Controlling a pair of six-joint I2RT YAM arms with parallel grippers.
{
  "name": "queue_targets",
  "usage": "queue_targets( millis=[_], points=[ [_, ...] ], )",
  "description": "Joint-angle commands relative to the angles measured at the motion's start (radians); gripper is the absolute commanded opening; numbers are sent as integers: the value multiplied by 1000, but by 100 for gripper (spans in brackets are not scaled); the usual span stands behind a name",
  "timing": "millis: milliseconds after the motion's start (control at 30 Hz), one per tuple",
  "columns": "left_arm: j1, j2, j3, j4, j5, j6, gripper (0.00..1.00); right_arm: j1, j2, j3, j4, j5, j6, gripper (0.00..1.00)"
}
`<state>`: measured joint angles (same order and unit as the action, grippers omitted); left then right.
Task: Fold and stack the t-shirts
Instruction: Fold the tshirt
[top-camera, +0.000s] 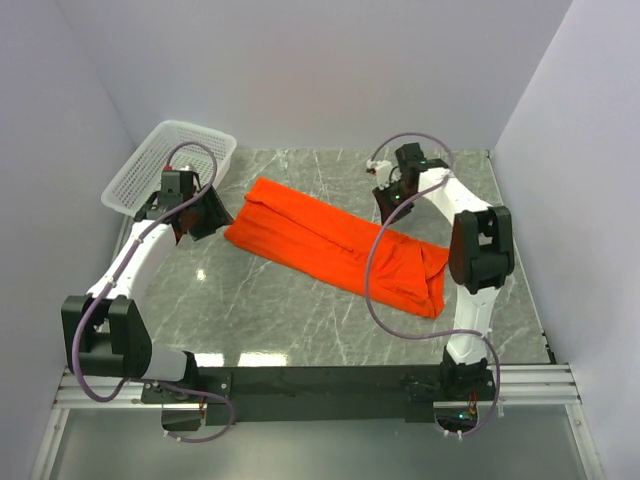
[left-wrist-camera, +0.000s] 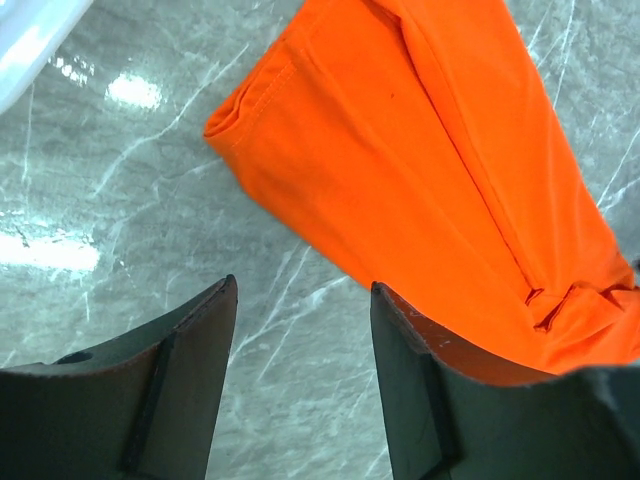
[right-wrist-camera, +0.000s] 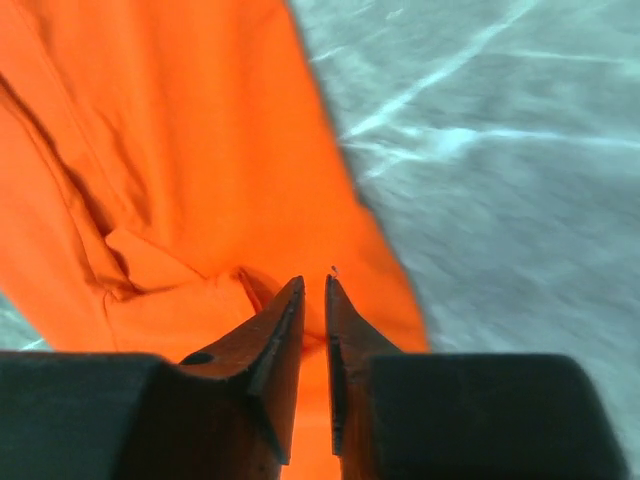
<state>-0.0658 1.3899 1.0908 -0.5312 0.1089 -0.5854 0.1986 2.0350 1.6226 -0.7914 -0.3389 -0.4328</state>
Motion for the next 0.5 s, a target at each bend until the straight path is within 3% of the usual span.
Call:
queue_targets(
  millis=[0,33,200,467],
  points=[
    [1,-60,-15,51,-4,62,61,-109,-133,59,-64,-52,14,27],
    [1,-68,-37,63,-21,68,62,-138,-175,42,-80,-90,11,35],
    [1,-98,-130,135,-15,59,63,-315,-289,-193,-91,-131,-6,54],
    [1,-43,-181,218,-38,-8,63,-468,-329,-354,7,-72,143,65]
  ],
)
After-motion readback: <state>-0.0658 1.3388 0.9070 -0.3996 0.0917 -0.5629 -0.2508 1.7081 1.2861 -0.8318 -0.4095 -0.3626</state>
